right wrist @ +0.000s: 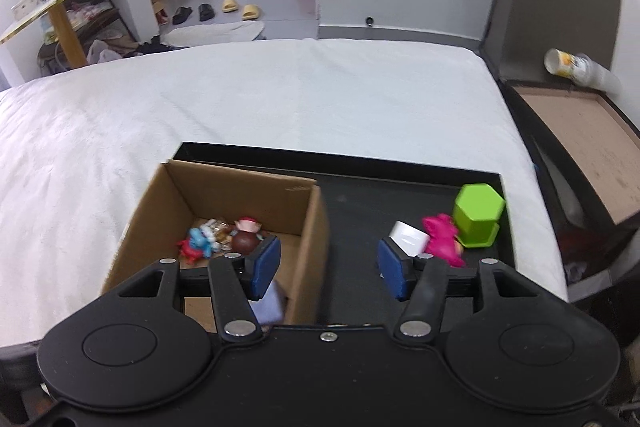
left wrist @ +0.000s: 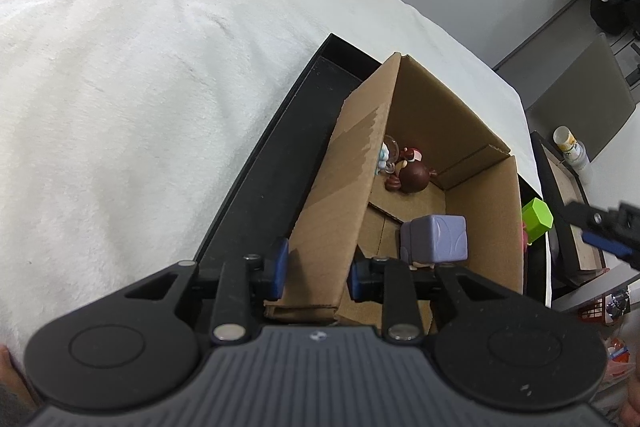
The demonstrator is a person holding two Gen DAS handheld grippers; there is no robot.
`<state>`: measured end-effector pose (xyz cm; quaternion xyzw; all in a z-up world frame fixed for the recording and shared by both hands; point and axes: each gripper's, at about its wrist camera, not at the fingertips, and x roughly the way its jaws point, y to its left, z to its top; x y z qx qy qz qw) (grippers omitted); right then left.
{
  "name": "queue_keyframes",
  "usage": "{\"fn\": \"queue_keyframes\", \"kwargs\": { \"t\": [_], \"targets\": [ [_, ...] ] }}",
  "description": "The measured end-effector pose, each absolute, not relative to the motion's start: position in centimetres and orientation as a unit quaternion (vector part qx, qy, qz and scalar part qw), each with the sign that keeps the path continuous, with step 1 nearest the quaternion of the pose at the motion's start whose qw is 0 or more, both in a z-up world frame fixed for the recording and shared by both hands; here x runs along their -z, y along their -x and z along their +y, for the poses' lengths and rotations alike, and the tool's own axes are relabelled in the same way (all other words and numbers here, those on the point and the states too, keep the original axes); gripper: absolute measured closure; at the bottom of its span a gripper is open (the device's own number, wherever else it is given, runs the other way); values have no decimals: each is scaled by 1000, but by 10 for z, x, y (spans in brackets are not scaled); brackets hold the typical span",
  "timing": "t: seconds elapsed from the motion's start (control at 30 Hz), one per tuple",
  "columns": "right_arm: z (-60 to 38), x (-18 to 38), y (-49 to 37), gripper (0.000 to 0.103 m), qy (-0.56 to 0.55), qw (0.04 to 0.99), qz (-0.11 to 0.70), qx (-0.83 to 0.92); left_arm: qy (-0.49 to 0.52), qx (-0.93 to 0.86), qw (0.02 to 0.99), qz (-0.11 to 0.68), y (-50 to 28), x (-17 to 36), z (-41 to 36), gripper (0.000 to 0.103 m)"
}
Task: Organize rigid objects
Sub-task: 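Move the right tool to the pink bird figure and grasp it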
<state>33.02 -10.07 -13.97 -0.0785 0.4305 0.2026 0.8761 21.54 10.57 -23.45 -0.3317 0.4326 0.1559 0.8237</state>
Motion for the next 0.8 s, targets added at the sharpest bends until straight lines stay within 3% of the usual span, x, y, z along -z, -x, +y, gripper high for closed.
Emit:
{"fn": "queue_keyframes", "kwargs": {
  "t": [0.67,0.8],
  "targets": [
    [-192,160,-339,48,21,879,454,-144,326,-160,824,434,-215,234,103,76],
    [-202,166,-344,41,-8,879,454,-144,322,-160,826,435,-215,234,102,76]
  ]
}}
